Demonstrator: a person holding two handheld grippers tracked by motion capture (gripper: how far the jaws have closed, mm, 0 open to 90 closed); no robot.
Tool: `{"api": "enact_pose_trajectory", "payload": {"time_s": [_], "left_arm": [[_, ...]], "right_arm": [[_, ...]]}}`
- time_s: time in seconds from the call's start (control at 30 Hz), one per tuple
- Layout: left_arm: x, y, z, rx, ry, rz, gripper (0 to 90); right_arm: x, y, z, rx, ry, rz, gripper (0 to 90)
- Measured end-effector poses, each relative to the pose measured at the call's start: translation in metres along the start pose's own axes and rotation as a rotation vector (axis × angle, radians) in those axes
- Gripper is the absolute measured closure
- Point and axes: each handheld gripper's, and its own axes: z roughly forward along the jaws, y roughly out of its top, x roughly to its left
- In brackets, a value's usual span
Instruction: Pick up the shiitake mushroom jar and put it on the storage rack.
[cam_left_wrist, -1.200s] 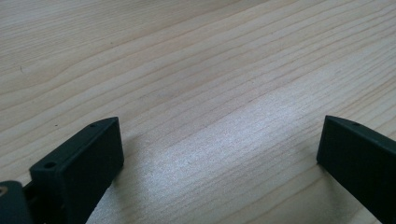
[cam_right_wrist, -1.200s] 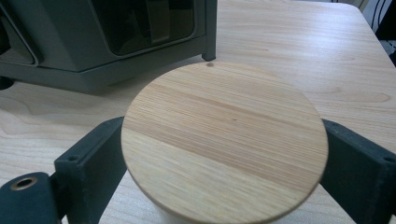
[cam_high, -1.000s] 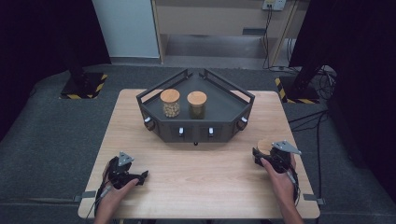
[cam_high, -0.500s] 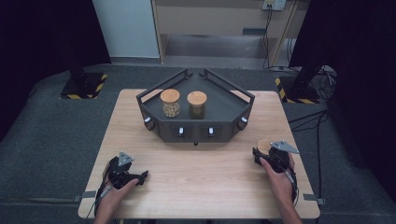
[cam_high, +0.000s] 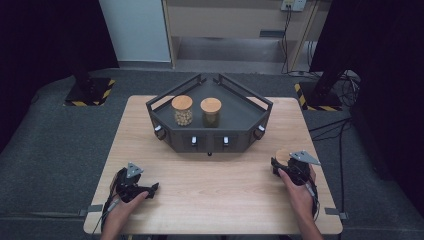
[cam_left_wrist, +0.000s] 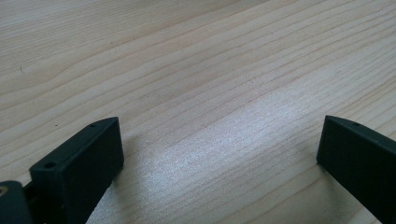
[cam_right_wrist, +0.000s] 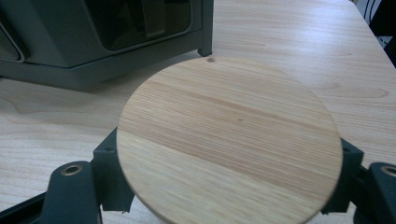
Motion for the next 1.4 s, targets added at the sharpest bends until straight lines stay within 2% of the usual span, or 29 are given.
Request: {"api": "enact_pose_trajectory", "payload": {"time_s": [0.23,0.73,1.4], "left_arm": [[0.0,0.0,0.0,0.0,0.0,0.0,0.0],[0.0,0.0,0.0,0.0,0.0,0.0,0.0],[0.0,0.0,0.0,0.0,0.0,0.0,0.0]], "right_arm": [[0.002,0.0,-0.002,-0.002,-0.005,-0.013,25.4],[0.004,0.005,-0.009,-0.019,0.014,-0.03,25.4],[0.006,0.022,-0.028,-0.044,0.053,-0.073,25.5]]}}
